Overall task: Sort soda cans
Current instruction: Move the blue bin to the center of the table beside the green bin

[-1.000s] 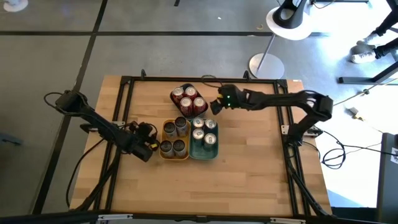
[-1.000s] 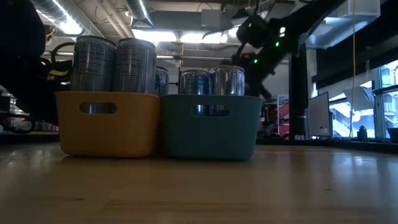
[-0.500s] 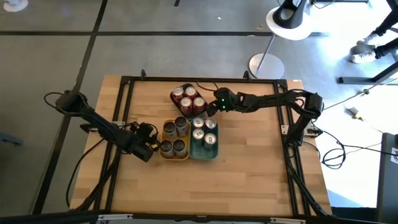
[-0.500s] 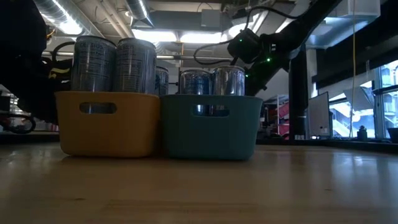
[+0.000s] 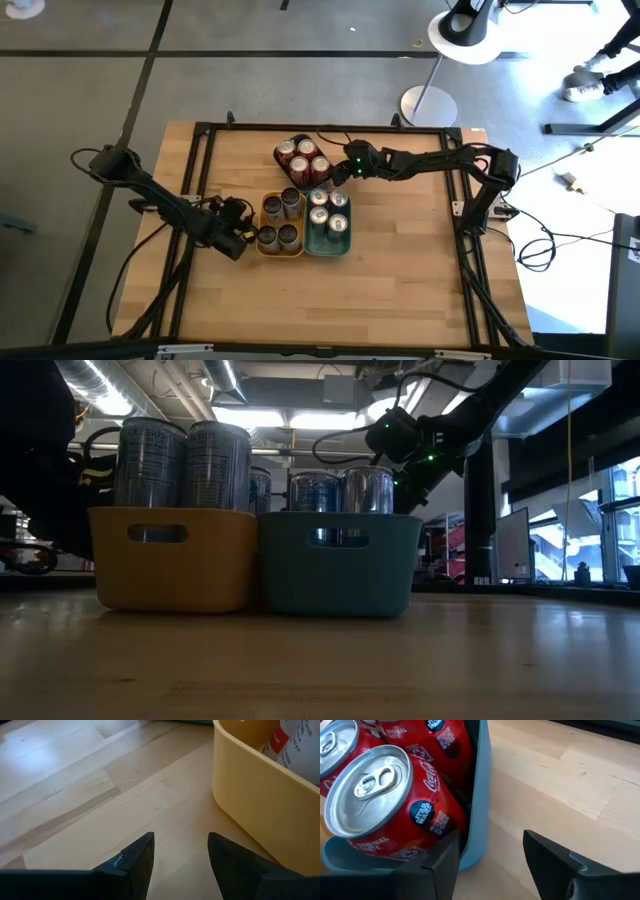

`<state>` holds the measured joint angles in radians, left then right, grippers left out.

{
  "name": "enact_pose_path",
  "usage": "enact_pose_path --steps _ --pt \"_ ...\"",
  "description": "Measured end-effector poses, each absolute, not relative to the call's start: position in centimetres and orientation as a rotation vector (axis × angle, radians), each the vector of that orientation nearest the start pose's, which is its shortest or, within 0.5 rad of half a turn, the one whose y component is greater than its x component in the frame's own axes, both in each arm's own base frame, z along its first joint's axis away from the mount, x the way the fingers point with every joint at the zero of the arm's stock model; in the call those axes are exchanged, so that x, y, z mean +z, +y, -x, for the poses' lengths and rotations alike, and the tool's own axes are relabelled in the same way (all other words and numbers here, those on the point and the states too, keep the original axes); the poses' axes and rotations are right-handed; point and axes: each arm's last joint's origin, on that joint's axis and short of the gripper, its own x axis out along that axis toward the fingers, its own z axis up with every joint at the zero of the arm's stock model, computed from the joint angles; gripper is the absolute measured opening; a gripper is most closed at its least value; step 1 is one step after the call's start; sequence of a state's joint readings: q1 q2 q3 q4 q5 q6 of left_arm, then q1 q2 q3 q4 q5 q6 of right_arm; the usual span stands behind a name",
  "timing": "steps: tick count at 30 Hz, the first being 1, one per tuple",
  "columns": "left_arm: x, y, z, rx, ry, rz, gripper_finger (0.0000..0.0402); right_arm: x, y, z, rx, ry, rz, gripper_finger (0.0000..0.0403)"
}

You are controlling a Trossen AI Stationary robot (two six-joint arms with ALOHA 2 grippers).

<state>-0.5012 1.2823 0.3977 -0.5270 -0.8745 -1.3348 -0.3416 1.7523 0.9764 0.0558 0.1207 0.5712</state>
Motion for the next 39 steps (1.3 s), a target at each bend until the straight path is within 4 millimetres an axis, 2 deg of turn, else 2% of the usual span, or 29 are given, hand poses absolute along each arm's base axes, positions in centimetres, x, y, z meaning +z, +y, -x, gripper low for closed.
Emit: enact_pose_path --steps 10,19,22,32,39 --pt "11.98 -5.75 -15.12 0.89 0.646 0.295 0.0177 17.05 -12.15 -33.58 -0.588 0.592 -0.635 0.0191" --pt "11.98 -5.75 -15.12 0.89 0.646 0.295 0.0177 17.01 -12.27 -33.43 -0.667 0.585 -0.605 0.0184" --pt "11.98 -5.75 -15.12 0.89 0.646 0.295 0.0177 17.01 -12.25 -33.44 -0.658 0.587 -0.608 0.0162" --pt "11.98 -5.75 -15.12 0.89 0.646 0.295 0.0177 17.08 -12.27 -33.43 -0.646 0.599 -0.552 0.0051" --pt "11.98 -5.75 -15.12 0.887 0.649 0.287 0.0177 17.18 -12.33 -33.4 -0.655 0.6 -0.503 0.0005"
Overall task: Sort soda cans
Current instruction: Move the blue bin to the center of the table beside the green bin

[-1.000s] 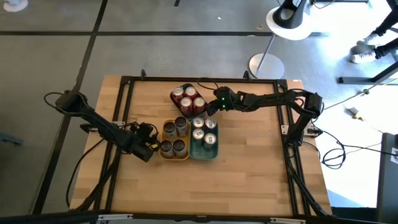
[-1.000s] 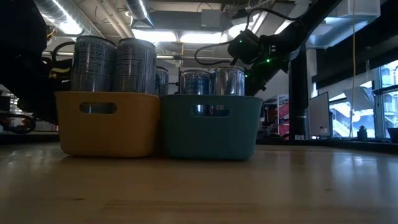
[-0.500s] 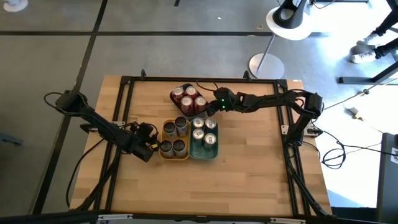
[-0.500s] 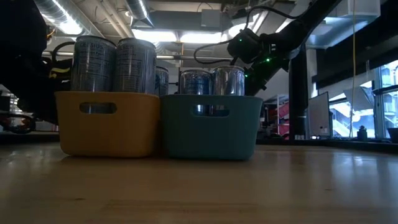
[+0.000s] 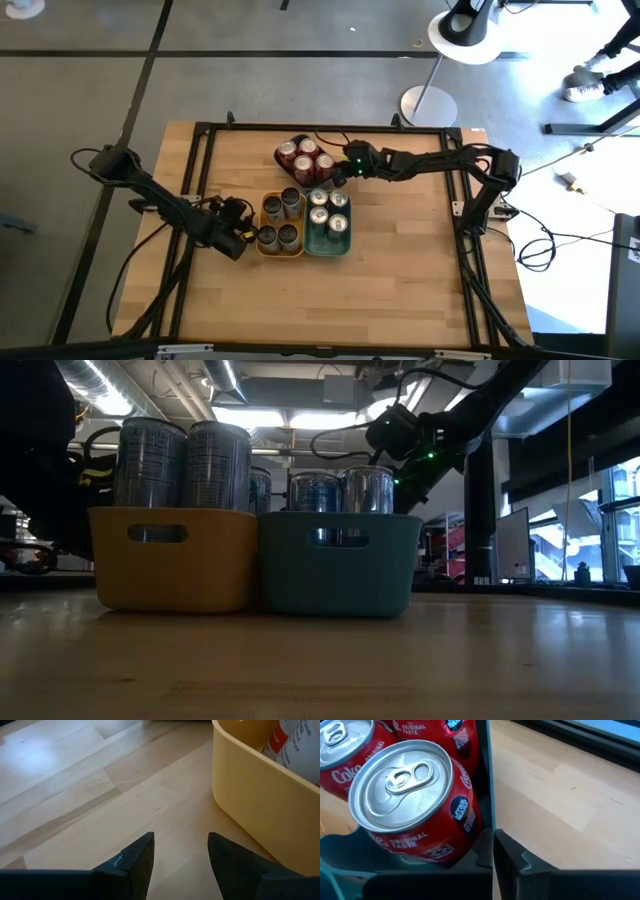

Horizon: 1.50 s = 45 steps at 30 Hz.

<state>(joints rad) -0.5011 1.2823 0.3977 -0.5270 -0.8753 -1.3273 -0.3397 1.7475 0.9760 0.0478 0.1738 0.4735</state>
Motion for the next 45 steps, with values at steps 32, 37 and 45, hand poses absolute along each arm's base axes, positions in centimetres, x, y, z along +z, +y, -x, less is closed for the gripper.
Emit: enact_pose_path --steps 32,37,45 --pt "12.0 -5.7 -15.1 0.889 0.651 0.284 0.0177 20.5 -10.1 -25.4 -0.911 1.097 -0.408 0.0005" --pt "12.0 -5.7 -15.1 0.889 0.651 0.284 0.0177 20.9 -9.2 -24.1 -0.937 1.189 -0.413 0.0005" --pt "12.0 -5.7 -15.1 0.891 0.642 0.28 0.0177 21.3 -6.2 -23.4 -0.934 1.259 -0.444 0.0005"
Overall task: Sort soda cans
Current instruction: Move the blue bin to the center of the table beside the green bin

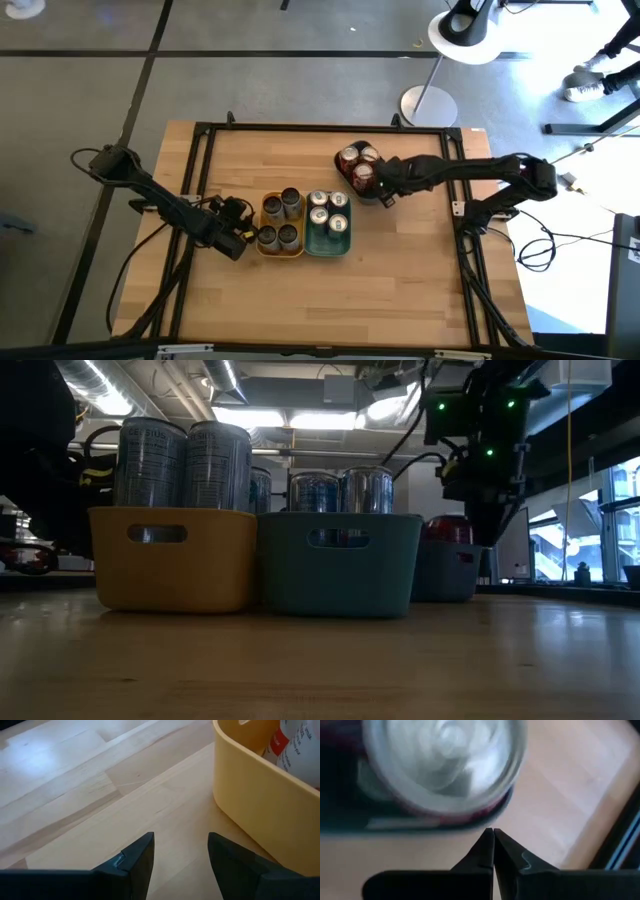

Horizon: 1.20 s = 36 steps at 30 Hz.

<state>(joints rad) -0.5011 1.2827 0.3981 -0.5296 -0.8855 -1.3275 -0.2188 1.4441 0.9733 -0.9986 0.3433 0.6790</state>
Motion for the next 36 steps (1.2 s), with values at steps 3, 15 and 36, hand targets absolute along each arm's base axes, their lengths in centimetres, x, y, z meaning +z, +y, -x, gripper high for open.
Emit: enact_pose_path --steps 3,15,36 --pt "12.0 -5.7 -15.1 0.893 0.632 0.278 0.0177 21.3 -4.5 -23.4 -0.93 1.275 -0.451 0.0005" --pt "12.2 -5.7 -15.3 0.902 0.584 0.269 0.0177 21.3 -0.4 -23.9 -0.897 1.218 -0.503 0.0005" --pt "12.1 -5.7 -15.3 0.9 0.588 0.273 0.0177 21.8 -0.9 -26.9 -0.437 1.122 -0.16 0.0183"
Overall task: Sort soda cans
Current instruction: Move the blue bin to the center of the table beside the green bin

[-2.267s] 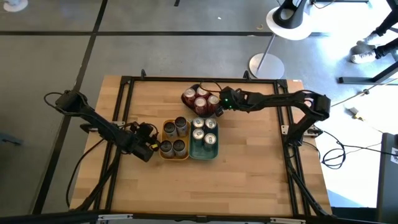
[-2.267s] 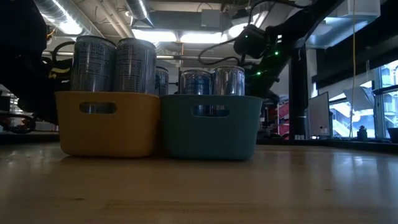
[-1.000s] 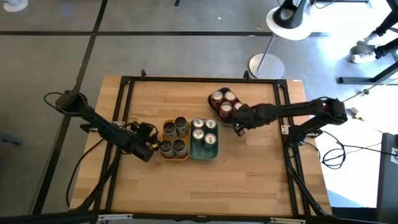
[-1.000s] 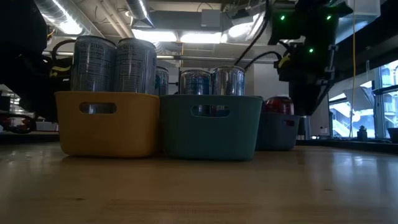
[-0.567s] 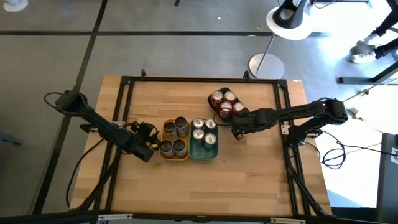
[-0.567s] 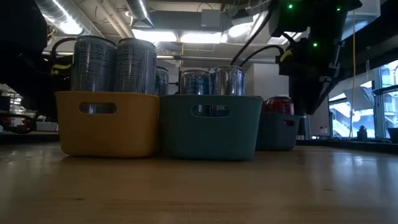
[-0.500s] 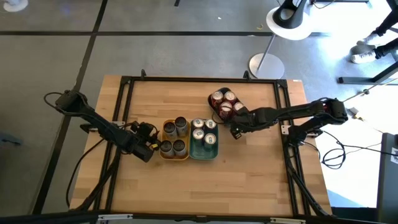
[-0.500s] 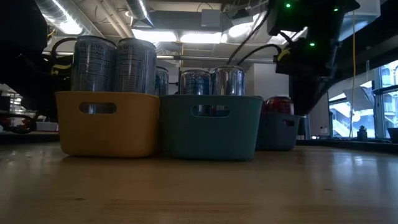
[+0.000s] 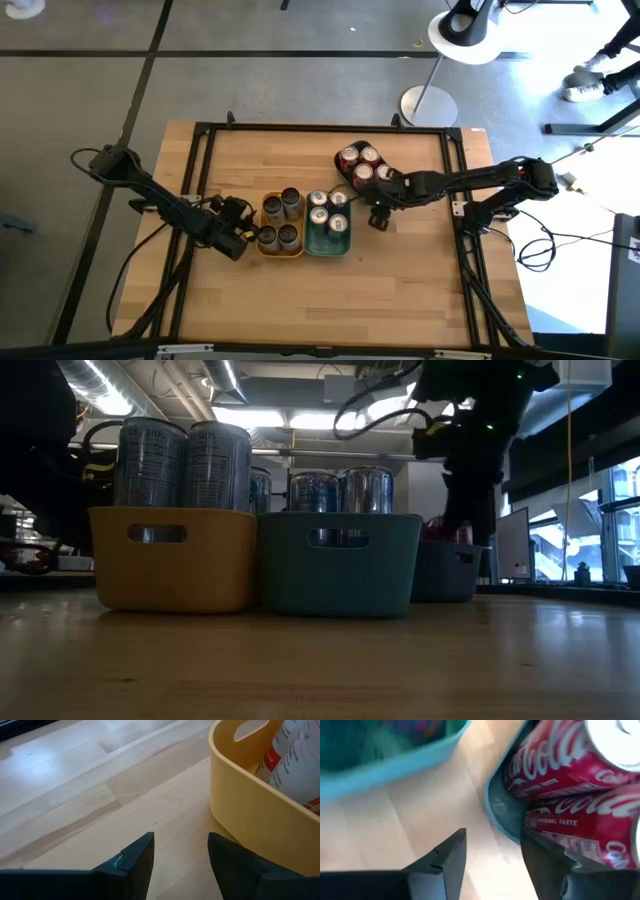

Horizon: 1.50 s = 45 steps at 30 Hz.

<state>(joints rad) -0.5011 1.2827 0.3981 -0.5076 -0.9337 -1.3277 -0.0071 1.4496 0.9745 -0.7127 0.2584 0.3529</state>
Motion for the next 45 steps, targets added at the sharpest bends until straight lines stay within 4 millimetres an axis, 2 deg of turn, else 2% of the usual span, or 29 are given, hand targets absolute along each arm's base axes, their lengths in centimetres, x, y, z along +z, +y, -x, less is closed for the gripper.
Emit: enact_pose_path --steps 4,7,11,18,30,33,40,45 --pt "12.1 -5.7 -15.3 0.899 0.588 0.276 0.0177 21.6 -1.0 -26.7 -0.312 1.197 0.054 0.019" --pt "12.1 -5.8 -15.3 0.9 0.583 0.288 0.0177 21.6 -1.1 -26.5 -0.281 1.231 0.213 0.0188" --pt "12.2 -5.9 -15.5 0.892 0.57 0.304 0.0177 21.5 -1.3 -26.5 -0.254 1.248 0.322 0.0187" --pt "12.2 -5.9 -15.5 0.891 0.569 0.305 0.0177 19.7 -1.5 -25.7 -0.249 1.298 0.349 0.0186" --pt "12.2 -5.9 -15.5 0.886 0.58 0.284 0.0177 18.1 -1.4 -25.3 -0.215 1.277 0.318 0.0183" --pt "12.2 -5.9 -15.5 0.885 0.581 0.281 0.0177 18.1 -1.3 -25.3 -0.208 1.27 0.309 0.0162" --pt "12.2 -5.9 -15.5 0.885 0.582 0.279 0.0177 18.2 -1.5 -25.5 -0.22 1.25 0.311 0.0071" --pt "12.2 -5.9 -15.5 0.885 0.583 0.279 0.0177 18.2 -1.5 -25.6 -0.198 1.236 0.289 0.0023"
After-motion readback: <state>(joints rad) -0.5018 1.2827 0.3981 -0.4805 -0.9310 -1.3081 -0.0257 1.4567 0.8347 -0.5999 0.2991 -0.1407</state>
